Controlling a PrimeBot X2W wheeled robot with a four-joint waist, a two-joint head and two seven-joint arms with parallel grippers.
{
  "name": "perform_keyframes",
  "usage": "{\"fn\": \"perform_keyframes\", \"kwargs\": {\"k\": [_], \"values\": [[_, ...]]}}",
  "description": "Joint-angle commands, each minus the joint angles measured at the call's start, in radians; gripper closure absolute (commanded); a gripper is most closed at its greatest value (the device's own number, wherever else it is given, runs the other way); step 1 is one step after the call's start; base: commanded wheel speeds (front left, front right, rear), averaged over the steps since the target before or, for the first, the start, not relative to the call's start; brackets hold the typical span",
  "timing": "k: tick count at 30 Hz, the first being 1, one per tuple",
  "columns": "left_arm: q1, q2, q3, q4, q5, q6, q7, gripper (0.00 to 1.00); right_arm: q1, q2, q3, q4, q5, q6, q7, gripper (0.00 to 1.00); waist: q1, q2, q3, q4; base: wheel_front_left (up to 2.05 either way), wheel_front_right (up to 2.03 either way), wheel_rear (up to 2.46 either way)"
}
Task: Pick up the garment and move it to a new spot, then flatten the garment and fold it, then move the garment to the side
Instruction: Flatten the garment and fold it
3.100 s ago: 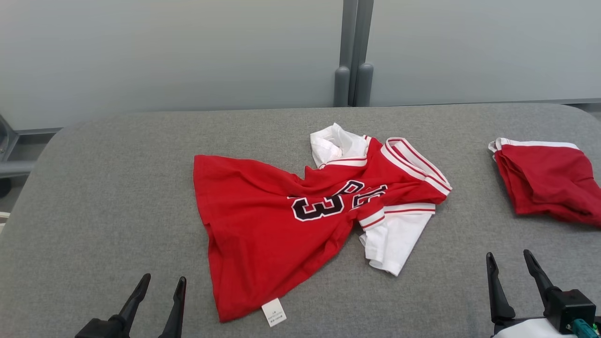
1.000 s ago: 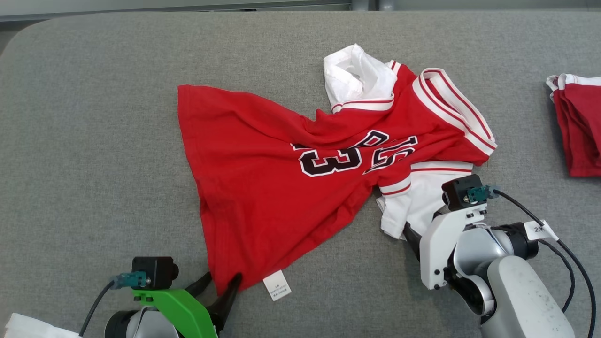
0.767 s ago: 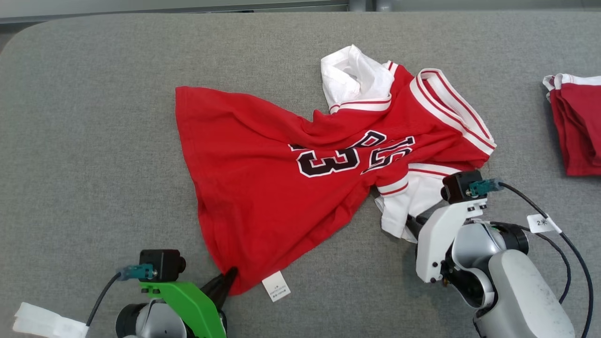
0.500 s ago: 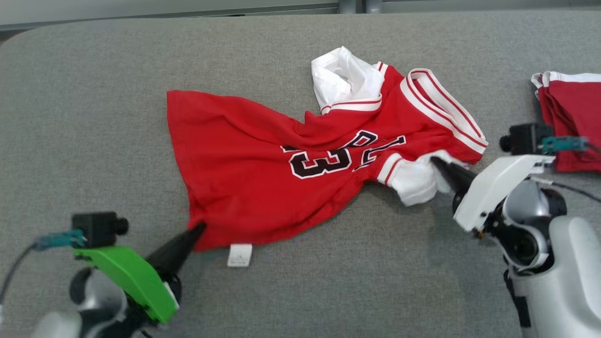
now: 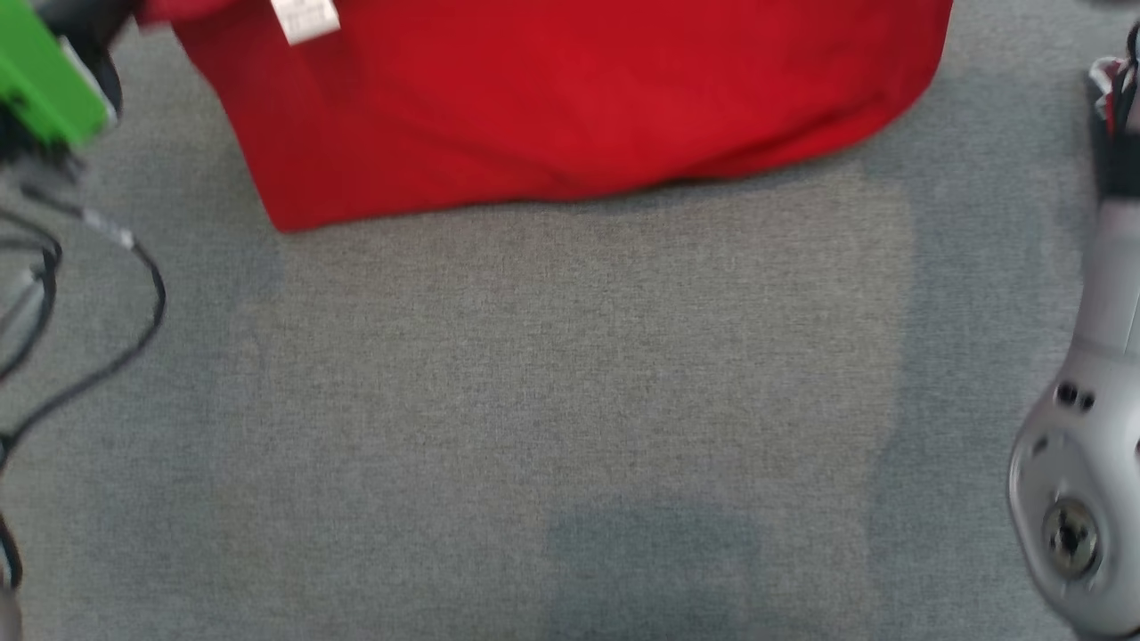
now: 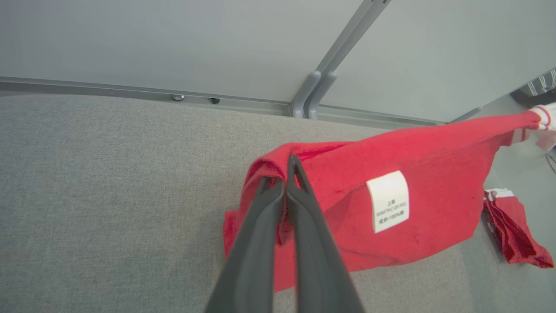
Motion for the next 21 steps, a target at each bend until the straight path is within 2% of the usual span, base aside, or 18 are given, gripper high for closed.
{"fn": "perform_keyframes", "kwargs": {"k": [1,6,7,8,12,17,19,21], "values": [[-0.100,-0.014,-0.004,0.059,0.032,0.006,-0.030,1.00,-0.104,-0.006,-0.021,0.064,-0.028,0.000,-0.081,1.00,-0.0003,0.0086,0.052,0.020,0.00,0.00,0.00],[-0.347,-0.086,-0.033,0.281,0.127,0.015,-0.173,1.00,-0.360,-0.005,-0.029,0.334,-0.119,0.000,-0.355,1.00,-0.0003,0.0086,0.106,0.023,0.00,0.00,0.00],[-0.390,-0.095,-0.041,0.317,0.154,-0.006,-0.225,1.00,-0.410,-0.006,-0.025,0.384,-0.125,0.000,-0.421,1.00,-0.0003,0.0086,0.111,0.022,0.00,0.00,0.00],[-0.390,-0.095,-0.041,0.317,0.154,-0.006,-0.225,1.00,-0.410,-0.006,-0.025,0.384,-0.125,0.000,-0.421,1.00,-0.0003,0.0086,0.111,0.022,0.00,0.00,0.00],[-0.537,-0.121,-0.032,0.443,0.219,-0.057,-0.462,1.00,-0.580,-0.006,0.021,0.564,-0.134,0.000,-0.662,1.00,-0.0003,0.0086,0.142,0.015,0.00,0.00,0.00],[-0.626,-0.140,-0.049,0.562,0.250,-0.111,-0.691,1.00,-0.707,-0.004,0.098,0.751,-0.051,0.000,-0.894,1.00,-0.0003,0.0086,0.186,0.007,0.00,0.00,0.00],[-0.615,-0.131,-0.079,0.600,0.250,-0.120,-0.741,1.00,-0.701,-0.003,0.164,0.807,0.008,0.000,-0.935,1.00,-0.0003,0.0086,0.199,-0.002,0.00,0.00,0.00],[-0.577,-0.118,-0.154,0.591,0.242,-0.122,-0.771,1.00,-0.660,-0.003,0.250,0.837,0.065,0.000,-0.952,1.00,-0.0003,0.0086,0.212,-0.009,0.00,0.00,0.00]]}}
